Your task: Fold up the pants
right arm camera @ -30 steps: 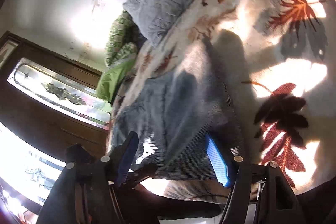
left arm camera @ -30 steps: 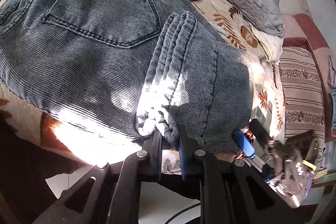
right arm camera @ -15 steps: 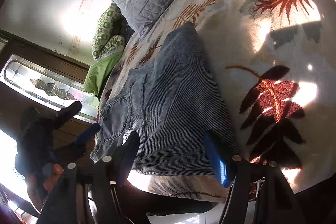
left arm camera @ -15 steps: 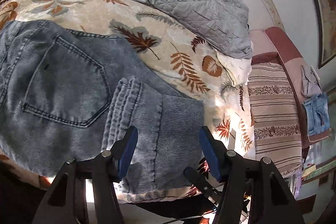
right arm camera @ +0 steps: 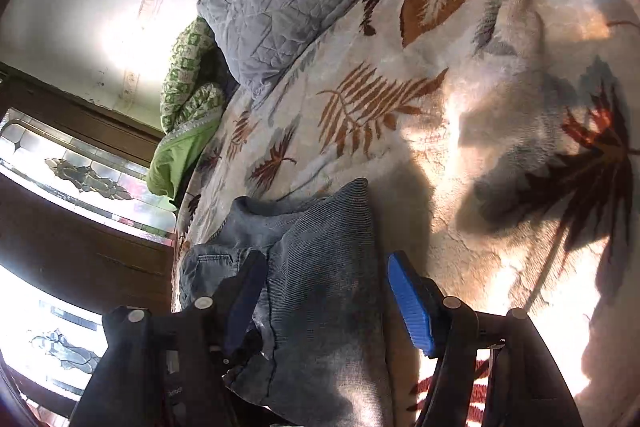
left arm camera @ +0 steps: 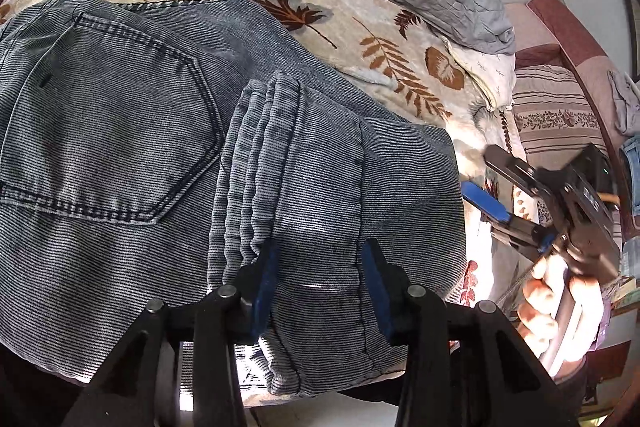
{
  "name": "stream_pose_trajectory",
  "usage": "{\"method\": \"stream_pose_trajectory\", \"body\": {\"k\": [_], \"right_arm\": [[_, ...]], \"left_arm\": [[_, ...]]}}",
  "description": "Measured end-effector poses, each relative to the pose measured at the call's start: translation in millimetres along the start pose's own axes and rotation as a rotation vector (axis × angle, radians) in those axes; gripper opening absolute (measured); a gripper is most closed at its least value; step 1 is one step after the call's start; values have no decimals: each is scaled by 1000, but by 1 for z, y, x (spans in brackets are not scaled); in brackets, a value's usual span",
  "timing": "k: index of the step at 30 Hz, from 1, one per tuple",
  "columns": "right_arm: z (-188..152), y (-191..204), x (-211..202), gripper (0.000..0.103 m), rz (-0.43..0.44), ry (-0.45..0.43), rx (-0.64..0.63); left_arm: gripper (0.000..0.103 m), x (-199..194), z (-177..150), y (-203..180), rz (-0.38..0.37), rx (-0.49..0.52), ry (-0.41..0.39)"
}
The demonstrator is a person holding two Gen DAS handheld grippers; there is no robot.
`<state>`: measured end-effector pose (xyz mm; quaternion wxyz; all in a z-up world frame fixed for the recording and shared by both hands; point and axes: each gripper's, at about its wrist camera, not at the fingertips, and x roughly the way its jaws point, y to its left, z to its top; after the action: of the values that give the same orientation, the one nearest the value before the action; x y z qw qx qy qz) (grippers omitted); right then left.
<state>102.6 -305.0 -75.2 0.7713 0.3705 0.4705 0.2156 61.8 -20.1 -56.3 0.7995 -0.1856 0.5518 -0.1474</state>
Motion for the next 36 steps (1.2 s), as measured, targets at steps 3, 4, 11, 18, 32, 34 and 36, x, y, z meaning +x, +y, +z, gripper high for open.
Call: {"method": "stream_pose_trajectory", "body": {"k": [3, 4, 11, 18, 32, 34, 36], "right_arm": [[17, -9, 32, 62, -25, 63, 16], [20, -11, 39, 44, -25, 71, 24], [21, 19, 59, 14, -247, 45, -162], [7, 12, 7, 48, -196, -117, -94], [-93, 3, -14, 46, -9, 64, 34], [-96, 14, -24, 54, 36, 16, -6], [-100, 13, -21, 67, -29, 8, -39]], "left_arm": [[43, -3, -1, 5, -24, -9, 2], [43, -4, -1, 6, -31, -11, 1], [43, -3, -5, 2, -17, 21, -22], [44, -2, -7, -3, 11, 52, -37], [45, -9, -9, -10, 51, 69, -36], [47, -16, -13, -16, 88, 89, -59], [56, -23, -20, -22, 142, 133, -108]]}}
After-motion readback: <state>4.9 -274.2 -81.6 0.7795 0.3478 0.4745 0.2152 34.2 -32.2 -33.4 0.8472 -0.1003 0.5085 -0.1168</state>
